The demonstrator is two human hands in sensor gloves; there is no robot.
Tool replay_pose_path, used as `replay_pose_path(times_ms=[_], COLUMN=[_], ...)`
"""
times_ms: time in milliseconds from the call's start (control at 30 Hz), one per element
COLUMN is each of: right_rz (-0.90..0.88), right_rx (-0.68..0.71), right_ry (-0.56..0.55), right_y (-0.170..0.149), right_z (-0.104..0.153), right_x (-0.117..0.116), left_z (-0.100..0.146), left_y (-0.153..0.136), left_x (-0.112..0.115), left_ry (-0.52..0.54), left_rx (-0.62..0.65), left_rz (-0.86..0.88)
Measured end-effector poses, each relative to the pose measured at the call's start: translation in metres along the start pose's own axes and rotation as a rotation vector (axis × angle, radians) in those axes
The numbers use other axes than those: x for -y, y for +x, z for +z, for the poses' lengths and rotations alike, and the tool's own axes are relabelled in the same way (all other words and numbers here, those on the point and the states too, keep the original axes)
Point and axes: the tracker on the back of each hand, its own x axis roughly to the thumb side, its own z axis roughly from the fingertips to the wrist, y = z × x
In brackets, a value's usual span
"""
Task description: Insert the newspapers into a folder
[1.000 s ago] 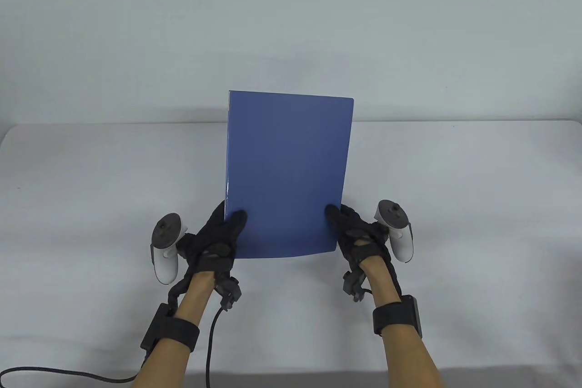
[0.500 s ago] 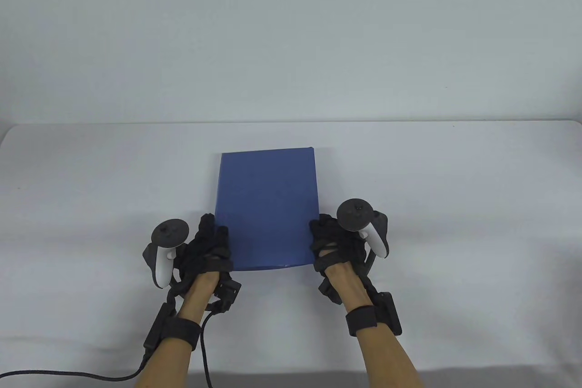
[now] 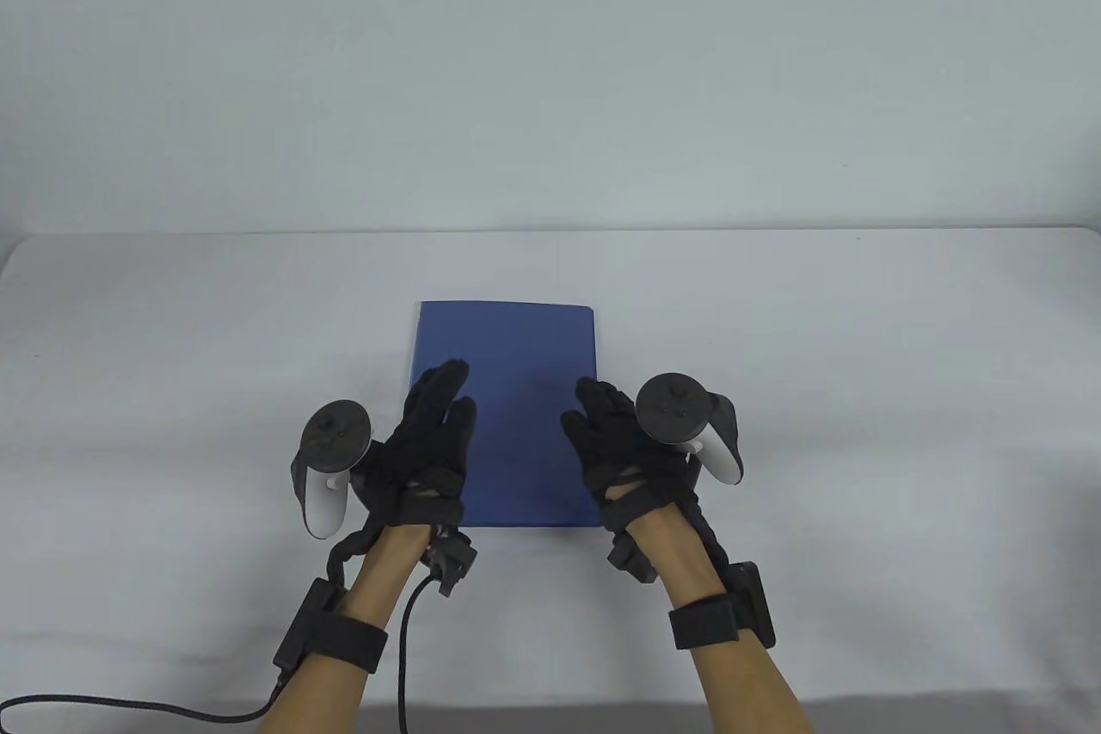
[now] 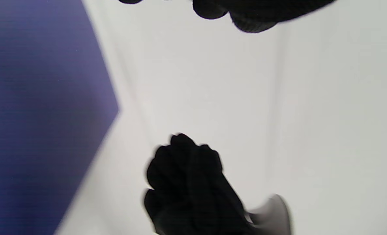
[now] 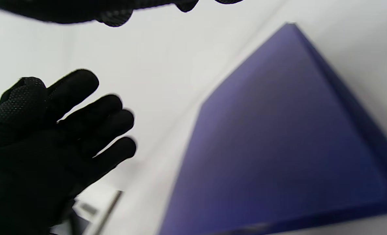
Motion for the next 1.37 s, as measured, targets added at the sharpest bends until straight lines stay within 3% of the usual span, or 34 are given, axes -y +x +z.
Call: replay_pose_path(times_ms=[100,167,267,367,400,467,567,900,1367], right_rz=[-0.104,-0.176,-0.205,-0.137,-0.131,-0.130,-0.110,-0.059,-0.052], right_rx=[0.124,0.166,0.229,0.382,0.387,0.369,0.363,0.323,0.265], right_ry=[-0.088,-0.161,-0.174,-0.250,-0.257,-0.145,-0.148,-0.110,-0.121], right_y=[0.023,0.036,0.046,0.050,0.050,0.050,0.049,0.048,0.031], right_z=[0.008,0.015,0.020,0.029,0.030,0.028,0.026,0.019,0.027], right_x=[0.016,0.023,0.021,0.005,0.000,-0.009,-0.013,-0.024,-0.014], left_z=[0.004,0.011,0.015,0.029,0.030,0.030,0.031,0.024,0.012], left_y=[0.029,0.039,0.038,0.015,0.009,0.004,0.008,0.000,-0.017], left_x=[0.002,0.005,0.004,0.002,0.002,-0.004,-0.009,-0.007,0.000], left_ry=[-0.030,-0.030,-0.065,0.005,0.040,-0.061,-0.014,-0.058,-0.095], left_rx=[0.166,0.207,0.188,0.240,0.234,0.206,0.215,0.195,0.129], left_rz=[0.075,0.093,0.034,0.013,0.024,0.033,0.026,0.023,0.007])
